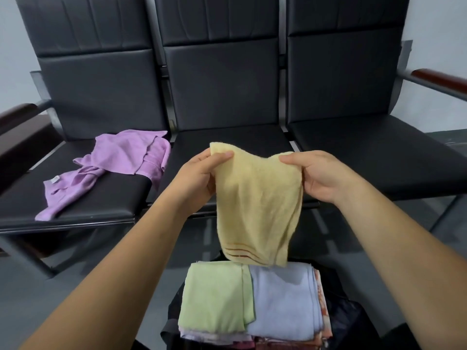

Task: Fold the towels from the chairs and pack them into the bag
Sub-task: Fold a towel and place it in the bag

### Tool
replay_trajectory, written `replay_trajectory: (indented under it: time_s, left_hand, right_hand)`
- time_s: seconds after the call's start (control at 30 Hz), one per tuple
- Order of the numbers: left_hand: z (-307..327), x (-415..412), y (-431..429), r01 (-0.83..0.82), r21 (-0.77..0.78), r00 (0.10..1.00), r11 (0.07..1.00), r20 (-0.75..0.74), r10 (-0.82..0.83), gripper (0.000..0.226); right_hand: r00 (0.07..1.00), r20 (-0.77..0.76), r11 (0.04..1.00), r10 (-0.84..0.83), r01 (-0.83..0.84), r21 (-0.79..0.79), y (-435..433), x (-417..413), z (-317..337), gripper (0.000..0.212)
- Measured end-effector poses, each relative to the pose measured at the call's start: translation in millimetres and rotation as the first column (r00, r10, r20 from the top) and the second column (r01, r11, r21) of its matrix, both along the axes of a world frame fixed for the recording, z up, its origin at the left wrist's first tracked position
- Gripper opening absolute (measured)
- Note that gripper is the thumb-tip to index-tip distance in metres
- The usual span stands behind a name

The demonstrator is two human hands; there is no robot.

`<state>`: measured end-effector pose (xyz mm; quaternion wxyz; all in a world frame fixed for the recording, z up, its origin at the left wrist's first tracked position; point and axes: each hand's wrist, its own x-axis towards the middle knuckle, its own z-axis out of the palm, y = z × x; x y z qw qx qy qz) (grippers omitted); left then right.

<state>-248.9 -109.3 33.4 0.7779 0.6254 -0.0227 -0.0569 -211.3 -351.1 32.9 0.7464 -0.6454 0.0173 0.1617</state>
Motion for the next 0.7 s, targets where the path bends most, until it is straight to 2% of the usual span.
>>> replay_trajectory:
  time_s: [0.13, 0.17, 0.27, 0.43, 0.53, 0.6, 0.7]
  left_hand:
    - [3, -4, -8, -0.111, -0.102, 0.994, 0.989, -0.001, 0.112, 0.013]
    - [5, -5, -9, -0.121, -0.131, 0.992, 0.984, 0.016, 0.125, 0.014]
    - [7, -4, -4, -0.117, -0.109, 0.989, 0.987, 0.081, 0.127, 0.019]
    - [7, -5, 11, -0.021, 0.087, 0.983, 0.996, 0.183, 0.005, 0.02]
    - [7, -4, 15, -0.005, 0.188, 0.978, 0.982, 0.206, -0.035, 0.022]
    - [5, -3, 15, -0.029, 0.232, 0.977, 0.972, 0.21, -0.022, 0.023]
    - [3, -1, 14, -0.068, 0.204, 0.975, 0.977, 0.22, 0.022, 0.021]
  right_hand:
    - [0.993, -0.093, 0.937, 0.073, -0.036, 0.347, 0, -8, 3, 0.031]
    - [0.99, -0.09, 0.924, 0.107, -0.066, 0.378, 1, -11, 2, 0.034]
    - [0.98, -0.103, 0.958, 0.171, -0.14, 0.252, 7, -13, -1, 0.036]
    - [0.997, -0.064, 0.961, -0.05, 0.065, 0.268, 6, -6, -4, 0.026]
    - [0.993, -0.016, 0.955, -0.116, 0.116, 0.273, 6, -3, -3, 0.028]
    - [0.995, 0.001, 0.949, -0.103, 0.098, 0.3, 5, -4, -1, 0.032]
    - [0.997, 0.044, 0.959, 0.057, -0.067, 0.275, 3, -6, 4, 0.037]
